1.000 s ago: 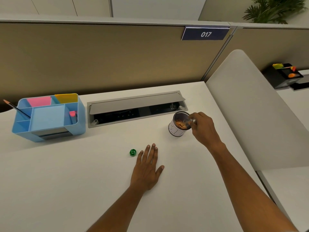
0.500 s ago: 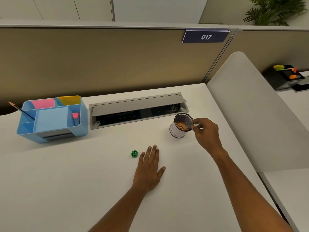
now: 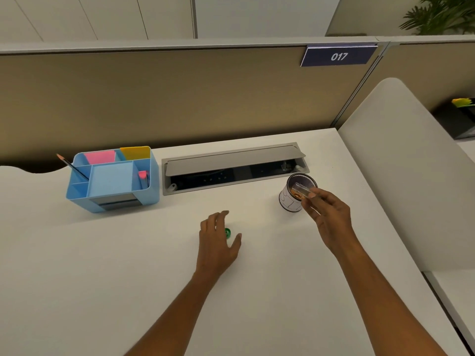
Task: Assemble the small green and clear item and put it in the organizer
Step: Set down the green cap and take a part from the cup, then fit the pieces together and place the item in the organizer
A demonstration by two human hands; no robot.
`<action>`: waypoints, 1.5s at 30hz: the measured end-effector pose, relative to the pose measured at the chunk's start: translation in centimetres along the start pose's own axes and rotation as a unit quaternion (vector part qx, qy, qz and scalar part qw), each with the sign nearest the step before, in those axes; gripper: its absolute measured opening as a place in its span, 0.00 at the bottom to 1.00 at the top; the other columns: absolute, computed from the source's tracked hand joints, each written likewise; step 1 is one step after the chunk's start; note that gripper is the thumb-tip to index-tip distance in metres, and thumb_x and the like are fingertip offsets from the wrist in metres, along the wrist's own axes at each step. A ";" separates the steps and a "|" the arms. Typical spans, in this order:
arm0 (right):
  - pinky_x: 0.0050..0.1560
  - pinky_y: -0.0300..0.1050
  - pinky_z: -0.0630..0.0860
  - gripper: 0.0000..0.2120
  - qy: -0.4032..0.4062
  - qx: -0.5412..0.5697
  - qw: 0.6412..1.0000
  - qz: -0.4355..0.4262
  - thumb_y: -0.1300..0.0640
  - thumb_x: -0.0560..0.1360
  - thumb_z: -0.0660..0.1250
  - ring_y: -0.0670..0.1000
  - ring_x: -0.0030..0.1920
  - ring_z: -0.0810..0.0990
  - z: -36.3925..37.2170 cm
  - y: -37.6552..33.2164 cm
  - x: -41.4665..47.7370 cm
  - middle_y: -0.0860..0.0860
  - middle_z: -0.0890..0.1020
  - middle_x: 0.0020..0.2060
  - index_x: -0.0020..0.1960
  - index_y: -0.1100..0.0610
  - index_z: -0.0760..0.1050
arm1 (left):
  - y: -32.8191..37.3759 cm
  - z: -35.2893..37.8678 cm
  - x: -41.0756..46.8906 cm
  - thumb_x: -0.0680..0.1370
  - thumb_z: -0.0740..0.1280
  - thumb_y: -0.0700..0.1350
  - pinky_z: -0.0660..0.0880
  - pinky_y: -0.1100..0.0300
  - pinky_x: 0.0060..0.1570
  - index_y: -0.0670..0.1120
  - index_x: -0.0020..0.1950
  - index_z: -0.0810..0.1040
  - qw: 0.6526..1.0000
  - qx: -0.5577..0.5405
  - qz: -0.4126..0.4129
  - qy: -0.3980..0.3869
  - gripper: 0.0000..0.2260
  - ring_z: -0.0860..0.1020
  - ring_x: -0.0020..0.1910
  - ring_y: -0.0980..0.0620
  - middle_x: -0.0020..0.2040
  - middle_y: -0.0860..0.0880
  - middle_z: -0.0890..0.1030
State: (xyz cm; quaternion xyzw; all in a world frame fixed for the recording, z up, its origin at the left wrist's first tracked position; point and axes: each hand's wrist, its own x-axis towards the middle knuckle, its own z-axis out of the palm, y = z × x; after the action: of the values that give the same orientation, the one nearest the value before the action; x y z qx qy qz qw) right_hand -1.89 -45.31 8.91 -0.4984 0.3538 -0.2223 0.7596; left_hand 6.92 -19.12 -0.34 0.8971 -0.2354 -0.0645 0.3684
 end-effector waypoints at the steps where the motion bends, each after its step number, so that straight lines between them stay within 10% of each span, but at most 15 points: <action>1: 0.57 0.48 0.85 0.07 -0.010 0.022 1.000 0.012 0.69 0.78 0.69 0.55 0.50 0.87 0.4 0.2 -0.3 0.58 0.86 0.51 0.54 0.63 0.83 | -0.8 -0.3 -0.1 0.74 0.76 0.50 0.74 0.49 0.62 0.43 0.73 0.71 1.000 -0.010 -0.017 -0.007 0.31 0.72 0.65 0.43 0.67 0.43 0.76; 23: 0.49 0.46 0.86 0.09 -0.096 0.062 0.986 0.124 0.69 0.79 0.68 0.54 0.43 0.87 5.9 6.2 -6.5 0.60 0.89 0.51 0.52 0.62 0.86 | -1.4 -2.3 -0.7 0.76 0.76 0.41 0.79 0.72 0.49 0.45 0.62 0.83 0.983 -0.156 -0.097 0.004 0.14 0.85 0.47 0.53 0.54 0.46 0.87; 45: 0.51 0.44 0.85 0.09 -0.210 -0.110 0.971 0.004 0.68 0.77 0.72 0.59 0.50 0.89 10.4 7.2 -10.0 0.56 0.88 0.50 0.55 0.60 0.85 | 1.4 -14.4 -1.1 0.72 0.79 0.39 0.85 0.55 0.53 0.45 0.60 0.86 0.987 -0.113 -0.052 -0.103 0.16 0.84 0.44 0.52 0.55 0.47 0.87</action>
State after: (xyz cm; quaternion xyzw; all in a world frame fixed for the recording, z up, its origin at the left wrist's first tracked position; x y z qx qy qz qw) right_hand -0.66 -29.26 8.08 -0.6129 0.2102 -0.0697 0.7585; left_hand 9.61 -10.40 10.99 0.8493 -0.2163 -0.2020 0.4372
